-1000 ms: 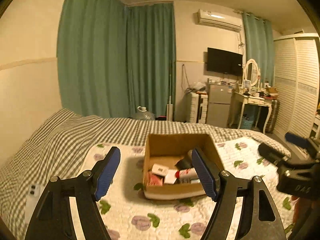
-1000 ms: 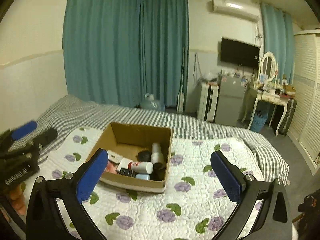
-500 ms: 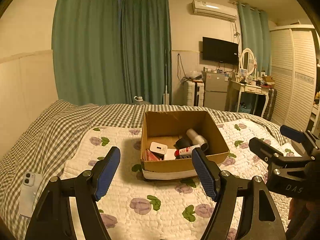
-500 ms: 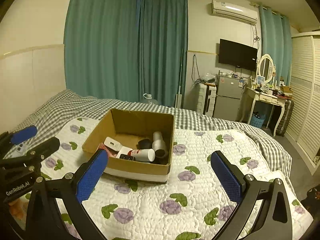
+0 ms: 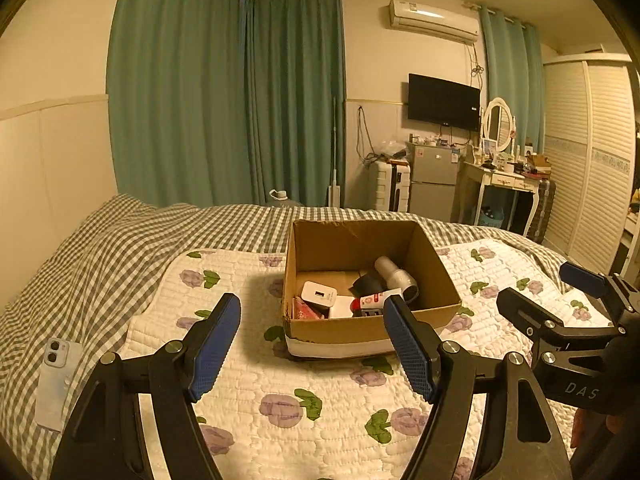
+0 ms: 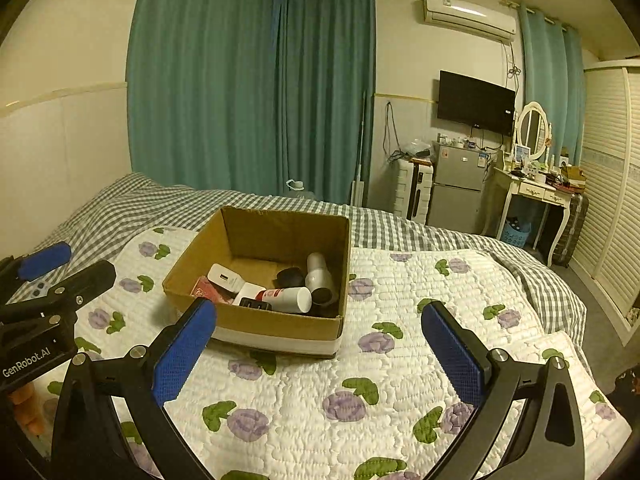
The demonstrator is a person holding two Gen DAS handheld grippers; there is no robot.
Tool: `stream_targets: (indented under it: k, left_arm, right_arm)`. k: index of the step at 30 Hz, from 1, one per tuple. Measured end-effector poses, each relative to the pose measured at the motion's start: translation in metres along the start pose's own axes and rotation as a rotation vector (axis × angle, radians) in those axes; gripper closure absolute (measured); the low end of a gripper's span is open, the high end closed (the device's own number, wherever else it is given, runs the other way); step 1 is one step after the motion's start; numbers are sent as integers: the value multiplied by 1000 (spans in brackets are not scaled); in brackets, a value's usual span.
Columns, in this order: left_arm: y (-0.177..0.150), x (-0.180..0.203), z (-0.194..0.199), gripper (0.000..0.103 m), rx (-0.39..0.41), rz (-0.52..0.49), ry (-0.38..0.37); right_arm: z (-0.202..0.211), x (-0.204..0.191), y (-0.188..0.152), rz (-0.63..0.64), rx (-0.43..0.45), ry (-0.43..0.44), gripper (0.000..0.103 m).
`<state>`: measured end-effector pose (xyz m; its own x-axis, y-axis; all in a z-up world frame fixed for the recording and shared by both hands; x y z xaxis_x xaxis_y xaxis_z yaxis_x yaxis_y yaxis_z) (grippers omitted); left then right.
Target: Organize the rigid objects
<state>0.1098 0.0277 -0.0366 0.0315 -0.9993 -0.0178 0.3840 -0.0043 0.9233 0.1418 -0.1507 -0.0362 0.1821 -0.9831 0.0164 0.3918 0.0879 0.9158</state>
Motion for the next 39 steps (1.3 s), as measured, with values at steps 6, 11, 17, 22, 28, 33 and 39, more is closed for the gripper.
stream_targets:
  k: [6, 11, 17, 22, 28, 33, 39]
  left_arm:
    - [0, -1, 0, 26, 3, -4, 5]
    - [-1, -1, 0, 26, 3, -16, 19]
    - [-1, -2, 0, 26, 9, -12, 16]
    - [-1, -2, 0, 26, 9, -12, 16]
    - [-1, -2, -1, 26, 9, -11, 13]
    - [-2, -1, -1, 26, 5, -12, 10]
    - [-3, -1, -1, 26, 5, -13, 9]
  right_arm:
    - [-2, 1, 0, -7, -6, -4, 0]
    - [-4, 1, -1, -9, -15, -4, 0]
    - [-4, 0, -2, -9, -17, -1, 0]
    - [-4, 0, -3, -11, -19, -2, 0]
    - [-5, 0, -4, -10, -20, -3, 0]
    - [-5, 0, -6, -7, -20, -2, 0]
    - [-5, 0, -6, -4, -22, -3, 0]
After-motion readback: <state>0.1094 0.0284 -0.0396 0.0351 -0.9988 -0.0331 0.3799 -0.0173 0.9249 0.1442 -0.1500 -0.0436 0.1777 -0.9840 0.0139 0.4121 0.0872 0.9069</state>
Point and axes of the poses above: each gripper's, at about its wrist camera, not at the fingertips, and z roughly against the way its jaws point, x to its right, y to its top, the point moved 7 cm from there along -z, roughly the way its jaws point, and after that the axes turned 2 degrees about x, right-handed, at the moved point
